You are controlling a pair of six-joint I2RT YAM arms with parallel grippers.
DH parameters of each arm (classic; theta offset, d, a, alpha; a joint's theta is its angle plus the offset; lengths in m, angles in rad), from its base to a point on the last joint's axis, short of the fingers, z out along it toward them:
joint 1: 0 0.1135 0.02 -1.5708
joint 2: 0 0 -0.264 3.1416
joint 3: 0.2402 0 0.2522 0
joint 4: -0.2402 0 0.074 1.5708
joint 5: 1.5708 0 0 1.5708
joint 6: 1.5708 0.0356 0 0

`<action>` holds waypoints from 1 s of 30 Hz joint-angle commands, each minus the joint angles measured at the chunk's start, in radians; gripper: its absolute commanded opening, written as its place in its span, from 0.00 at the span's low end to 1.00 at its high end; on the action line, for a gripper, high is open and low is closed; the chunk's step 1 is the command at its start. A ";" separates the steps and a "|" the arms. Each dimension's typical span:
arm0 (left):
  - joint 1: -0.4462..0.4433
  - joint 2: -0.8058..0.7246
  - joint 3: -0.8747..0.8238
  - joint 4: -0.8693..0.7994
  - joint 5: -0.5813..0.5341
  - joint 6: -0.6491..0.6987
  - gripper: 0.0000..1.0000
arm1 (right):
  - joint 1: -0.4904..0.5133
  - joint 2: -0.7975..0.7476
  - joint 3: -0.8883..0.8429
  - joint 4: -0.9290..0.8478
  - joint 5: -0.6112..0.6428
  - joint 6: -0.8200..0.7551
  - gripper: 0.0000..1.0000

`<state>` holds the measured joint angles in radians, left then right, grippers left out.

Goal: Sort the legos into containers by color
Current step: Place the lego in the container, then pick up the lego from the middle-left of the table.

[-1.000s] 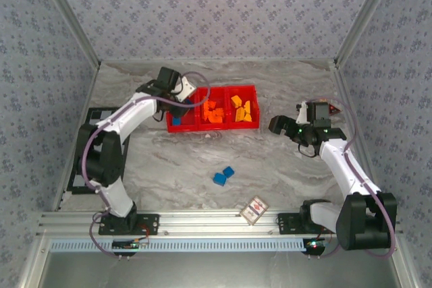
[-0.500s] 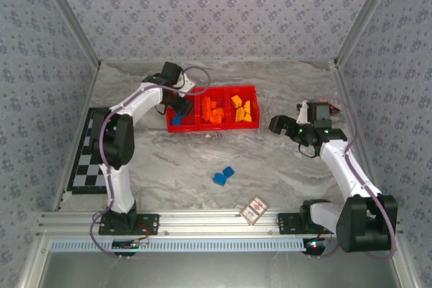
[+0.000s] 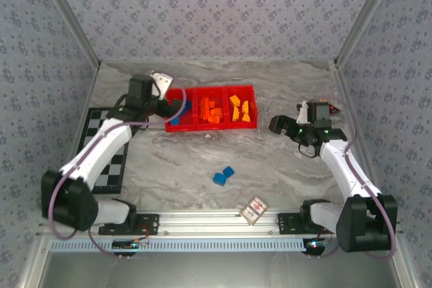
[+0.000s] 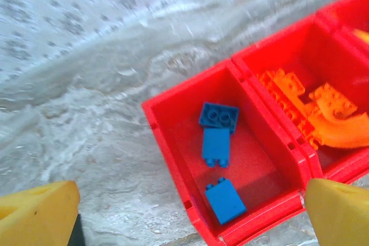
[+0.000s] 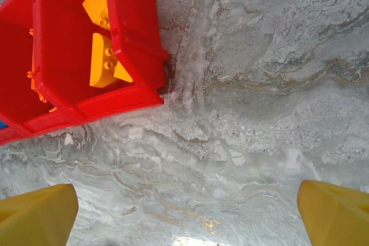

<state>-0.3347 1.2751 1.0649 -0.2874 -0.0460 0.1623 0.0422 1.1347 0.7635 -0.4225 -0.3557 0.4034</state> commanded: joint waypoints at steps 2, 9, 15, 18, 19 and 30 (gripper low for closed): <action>0.010 -0.058 -0.008 0.022 0.057 -0.099 1.00 | 0.014 0.008 0.018 -0.021 0.020 -0.008 1.00; -0.087 -0.032 -0.004 -0.102 0.119 -0.183 1.00 | 0.025 -0.023 0.031 -0.063 0.049 -0.019 1.00; -0.336 0.017 0.024 -0.299 -0.084 -0.388 1.00 | 0.030 -0.015 0.025 -0.049 0.054 -0.015 1.00; -0.494 0.064 0.036 -0.379 -0.204 -0.512 1.00 | 0.031 0.008 0.030 -0.039 0.039 -0.009 1.00; -0.541 0.085 0.047 -0.417 -0.241 -0.565 1.00 | 0.033 0.014 0.032 -0.038 0.035 -0.008 1.00; -0.839 0.408 0.262 -0.693 -0.265 -0.911 0.97 | 0.038 0.016 0.010 -0.022 0.025 -0.004 1.00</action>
<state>-1.1366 1.6268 1.2465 -0.8505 -0.2771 -0.6418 0.0727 1.1477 0.7662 -0.4458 -0.3187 0.4004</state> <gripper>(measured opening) 0.969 0.996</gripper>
